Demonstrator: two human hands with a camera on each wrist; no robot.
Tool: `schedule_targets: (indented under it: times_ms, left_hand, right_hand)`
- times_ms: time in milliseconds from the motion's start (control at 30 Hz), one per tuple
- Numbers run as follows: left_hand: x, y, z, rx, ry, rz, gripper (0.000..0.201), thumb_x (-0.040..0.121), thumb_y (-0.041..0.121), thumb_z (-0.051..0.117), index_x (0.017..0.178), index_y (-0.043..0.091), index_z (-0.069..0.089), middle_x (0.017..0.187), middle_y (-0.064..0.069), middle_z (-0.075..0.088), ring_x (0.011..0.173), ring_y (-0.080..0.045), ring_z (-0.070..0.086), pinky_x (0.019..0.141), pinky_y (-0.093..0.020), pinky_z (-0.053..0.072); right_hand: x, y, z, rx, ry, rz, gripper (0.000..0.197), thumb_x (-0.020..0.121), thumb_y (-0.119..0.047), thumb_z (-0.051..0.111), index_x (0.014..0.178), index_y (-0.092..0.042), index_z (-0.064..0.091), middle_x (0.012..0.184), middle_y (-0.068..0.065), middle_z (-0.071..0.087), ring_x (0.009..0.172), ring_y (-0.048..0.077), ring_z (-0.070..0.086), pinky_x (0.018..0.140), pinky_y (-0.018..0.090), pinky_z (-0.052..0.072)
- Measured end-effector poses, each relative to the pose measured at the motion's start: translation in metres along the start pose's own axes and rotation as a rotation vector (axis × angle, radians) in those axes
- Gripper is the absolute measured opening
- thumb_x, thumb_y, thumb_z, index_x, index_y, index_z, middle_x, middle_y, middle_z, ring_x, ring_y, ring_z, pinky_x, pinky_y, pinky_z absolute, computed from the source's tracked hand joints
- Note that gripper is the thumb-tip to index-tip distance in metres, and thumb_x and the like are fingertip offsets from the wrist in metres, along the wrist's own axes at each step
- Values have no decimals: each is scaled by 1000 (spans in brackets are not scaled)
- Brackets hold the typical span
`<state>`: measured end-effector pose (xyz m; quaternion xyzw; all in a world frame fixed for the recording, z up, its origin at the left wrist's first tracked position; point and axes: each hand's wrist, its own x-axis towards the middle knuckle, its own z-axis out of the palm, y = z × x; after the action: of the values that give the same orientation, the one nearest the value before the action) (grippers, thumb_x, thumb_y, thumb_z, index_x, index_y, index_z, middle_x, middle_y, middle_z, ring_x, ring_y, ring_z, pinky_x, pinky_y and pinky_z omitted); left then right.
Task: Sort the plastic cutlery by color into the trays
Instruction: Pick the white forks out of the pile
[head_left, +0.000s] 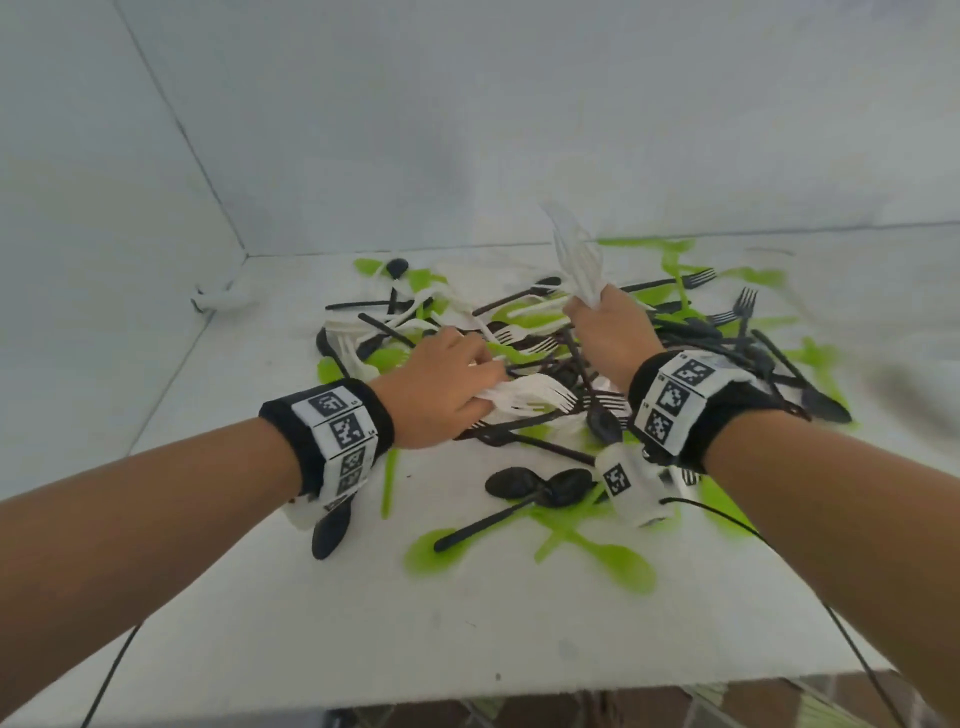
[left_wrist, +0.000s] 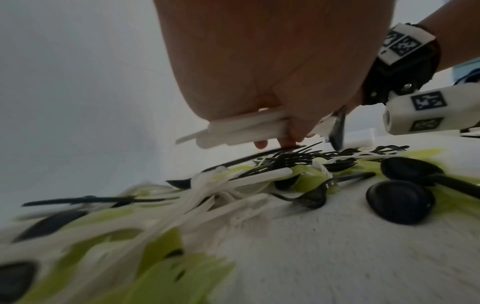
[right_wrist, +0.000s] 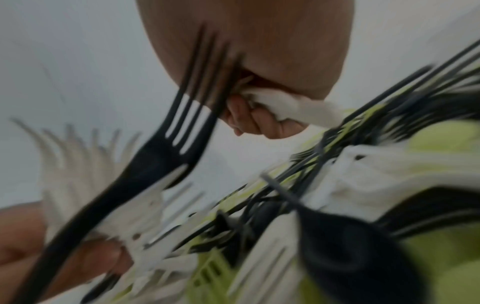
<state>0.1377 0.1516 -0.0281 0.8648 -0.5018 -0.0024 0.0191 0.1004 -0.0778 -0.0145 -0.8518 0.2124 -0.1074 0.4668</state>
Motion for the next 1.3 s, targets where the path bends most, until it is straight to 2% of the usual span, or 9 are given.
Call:
schedule_targets:
  times_ms: [133, 267, 367, 533, 667, 800, 900, 1067, 1300]
  left_hand:
    - [20, 7, -5, -22, 6, 86, 11, 103, 30, 41, 108, 23, 47, 97, 1, 55, 86, -18, 45, 83, -43, 44]
    - [30, 17, -13, -225, -14, -17, 14, 105, 24, 41, 116, 16, 44, 84, -4, 58, 70, -24, 57, 69, -46, 50]
    - [38, 21, -15, -323, 4, -171, 14, 103, 27, 44, 104, 14, 45, 72, -9, 57, 63, -27, 54, 62, -42, 44]
    - [50, 22, -11, -388, 27, -341, 23, 102, 34, 49, 93, 13, 43, 86, -8, 61, 78, -28, 56, 69, -39, 45]
    - [56, 27, -11, -478, 77, -411, 29, 103, 33, 49, 96, 5, 50, 88, -17, 62, 82, -35, 60, 78, -44, 48]
    - [65, 47, -11, -510, 73, -375, 27, 104, 30, 49, 86, 11, 46, 79, -8, 55, 70, -23, 51, 62, -33, 38]
    - [75, 60, -10, -531, 96, -366, 27, 104, 32, 48, 88, 10, 48, 76, -4, 55, 67, -21, 51, 58, -33, 36]
    - [97, 77, -11, -584, 163, -370, 28, 102, 40, 48, 110, 16, 60, 98, -3, 67, 89, -23, 63, 82, -40, 51]
    - [116, 116, -1, -325, 28, 67, 11, 99, 25, 57, 99, 14, 58, 105, -1, 57, 84, -25, 57, 74, -41, 49]
  right_hand:
    - [-1, 33, -38, -189, 35, -1, 16, 101, -22, 49, 93, -10, 58, 82, 4, 57, 77, 23, 53, 64, 31, 37]
    - [-8, 54, -59, -466, -76, 8, 27, 98, -29, 55, 73, -19, 51, 72, 2, 56, 70, 24, 55, 54, 29, 33]
    - [-9, 63, -60, -662, -180, 27, 39, 91, -49, 62, 80, -11, 62, 78, 6, 64, 70, 23, 59, 56, 31, 39]
    - [-11, 69, -67, -781, -275, 54, 49, 77, -63, 73, 89, -17, 60, 86, 2, 63, 82, 23, 62, 71, 35, 51]
    - [-9, 70, -73, -713, -324, 54, 27, 83, -40, 74, 85, -14, 66, 84, 4, 68, 77, 22, 65, 68, 33, 52]
    - [-7, 64, -80, -543, -240, 30, 22, 87, -26, 64, 73, -11, 59, 70, 5, 61, 67, 26, 60, 56, 29, 43]
    - [-5, 61, -88, -407, -138, 44, 18, 93, -25, 56, 86, -9, 59, 74, 2, 66, 69, 22, 61, 54, 28, 39]
    - [-2, 70, -101, -160, 133, 55, 22, 91, -33, 64, 96, -12, 60, 79, -1, 63, 76, 22, 61, 69, 33, 44]
    - [-11, 104, -130, -16, 201, 177, 34, 95, -29, 65, 123, -13, 53, 98, 2, 69, 84, 25, 67, 81, 44, 57]
